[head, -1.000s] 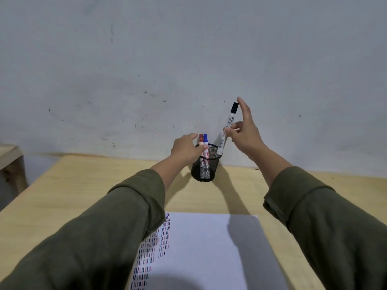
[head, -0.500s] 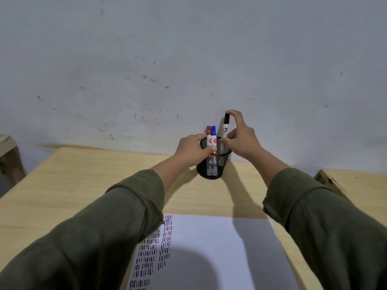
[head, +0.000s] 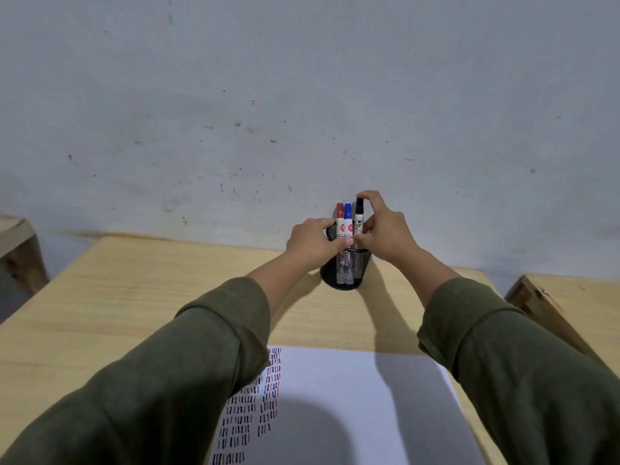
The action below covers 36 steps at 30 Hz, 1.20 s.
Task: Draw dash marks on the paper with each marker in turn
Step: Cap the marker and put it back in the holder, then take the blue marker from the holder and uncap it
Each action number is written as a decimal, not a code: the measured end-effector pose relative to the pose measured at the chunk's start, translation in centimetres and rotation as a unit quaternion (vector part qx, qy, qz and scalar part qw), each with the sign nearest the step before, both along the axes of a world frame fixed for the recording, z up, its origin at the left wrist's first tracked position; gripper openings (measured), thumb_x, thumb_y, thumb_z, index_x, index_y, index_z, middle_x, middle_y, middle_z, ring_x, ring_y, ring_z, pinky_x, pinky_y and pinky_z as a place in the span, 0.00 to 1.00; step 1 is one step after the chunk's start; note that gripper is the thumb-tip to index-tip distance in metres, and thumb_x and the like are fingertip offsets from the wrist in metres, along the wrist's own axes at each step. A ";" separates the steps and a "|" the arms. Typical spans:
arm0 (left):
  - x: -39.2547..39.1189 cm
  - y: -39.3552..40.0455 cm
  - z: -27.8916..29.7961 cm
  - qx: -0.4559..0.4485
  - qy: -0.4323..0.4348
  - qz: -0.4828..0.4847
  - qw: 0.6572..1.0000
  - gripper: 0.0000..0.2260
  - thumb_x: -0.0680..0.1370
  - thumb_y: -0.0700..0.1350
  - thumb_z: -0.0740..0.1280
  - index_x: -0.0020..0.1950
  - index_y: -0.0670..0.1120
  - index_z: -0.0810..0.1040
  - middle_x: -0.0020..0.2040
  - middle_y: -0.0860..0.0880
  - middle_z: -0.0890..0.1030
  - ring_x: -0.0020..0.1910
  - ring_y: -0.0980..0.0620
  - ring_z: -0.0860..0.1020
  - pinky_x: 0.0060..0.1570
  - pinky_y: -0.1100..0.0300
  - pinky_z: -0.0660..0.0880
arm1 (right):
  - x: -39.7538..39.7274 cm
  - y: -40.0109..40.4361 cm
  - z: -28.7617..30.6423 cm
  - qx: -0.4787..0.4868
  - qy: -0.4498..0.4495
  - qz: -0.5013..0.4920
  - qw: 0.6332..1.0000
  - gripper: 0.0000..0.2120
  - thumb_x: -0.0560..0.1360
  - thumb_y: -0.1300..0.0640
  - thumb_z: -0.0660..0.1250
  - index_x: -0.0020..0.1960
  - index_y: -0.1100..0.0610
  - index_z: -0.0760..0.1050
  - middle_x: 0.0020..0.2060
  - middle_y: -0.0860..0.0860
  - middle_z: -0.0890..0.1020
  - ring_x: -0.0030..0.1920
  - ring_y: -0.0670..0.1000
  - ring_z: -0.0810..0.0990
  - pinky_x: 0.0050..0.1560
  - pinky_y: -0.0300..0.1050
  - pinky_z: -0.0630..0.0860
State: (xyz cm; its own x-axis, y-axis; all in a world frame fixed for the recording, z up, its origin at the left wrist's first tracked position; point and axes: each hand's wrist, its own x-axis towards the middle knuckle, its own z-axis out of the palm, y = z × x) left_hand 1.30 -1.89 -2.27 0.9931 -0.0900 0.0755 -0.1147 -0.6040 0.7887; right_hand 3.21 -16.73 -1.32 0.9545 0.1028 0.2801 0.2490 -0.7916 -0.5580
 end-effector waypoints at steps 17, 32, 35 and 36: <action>0.2 0.1 -0.4 -0.006 -0.002 0.000 1.000 0.24 0.73 0.53 0.70 0.68 0.52 0.73 0.65 0.47 0.78 0.67 0.47 0.72 0.62 0.56 0.69 | 1.4 -0.5 -0.6 -0.118 -0.042 0.004 0.992 0.29 0.73 0.62 0.67 0.71 0.47 0.65 0.51 0.56 0.72 0.49 0.55 0.74 0.46 0.45 0.71; -0.1 -0.1 -0.6 -0.024 -0.002 0.016 1.000 0.26 0.72 0.54 0.71 0.69 0.52 0.72 0.67 0.46 0.76 0.70 0.46 0.69 0.64 0.54 0.67 | 0.3 0.5 -0.6 0.002 -0.043 0.021 0.999 0.20 0.70 0.60 0.71 0.59 0.51 0.70 0.45 0.52 0.74 0.42 0.50 0.72 0.42 0.42 0.67; -0.3 -0.2 -0.8 -0.016 -0.013 0.038 0.999 0.28 0.71 0.56 0.71 0.70 0.51 0.71 0.68 0.46 0.75 0.71 0.46 0.67 0.67 0.51 0.65 | -0.2 0.6 -0.6 0.026 -0.031 0.022 0.999 0.19 0.71 0.61 0.70 0.58 0.50 0.68 0.43 0.52 0.79 0.40 0.53 0.77 0.38 0.42 0.71; -0.4 -0.2 -0.9 -0.015 -0.017 0.044 0.999 0.29 0.71 0.56 0.71 0.70 0.51 0.71 0.69 0.46 0.74 0.72 0.46 0.67 0.68 0.50 0.65 | -0.4 0.7 -0.6 0.043 -0.027 0.021 0.998 0.20 0.71 0.62 0.70 0.58 0.51 0.67 0.42 0.53 0.80 0.40 0.54 0.78 0.37 0.40 0.71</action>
State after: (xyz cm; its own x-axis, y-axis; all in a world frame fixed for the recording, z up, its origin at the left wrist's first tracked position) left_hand 0.93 -2.07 -3.12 0.9939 0.0009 0.1098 -0.0883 -0.5889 0.8034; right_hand 2.84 -16.08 -1.89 0.9330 0.1167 0.3405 0.3131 -0.7298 -0.6078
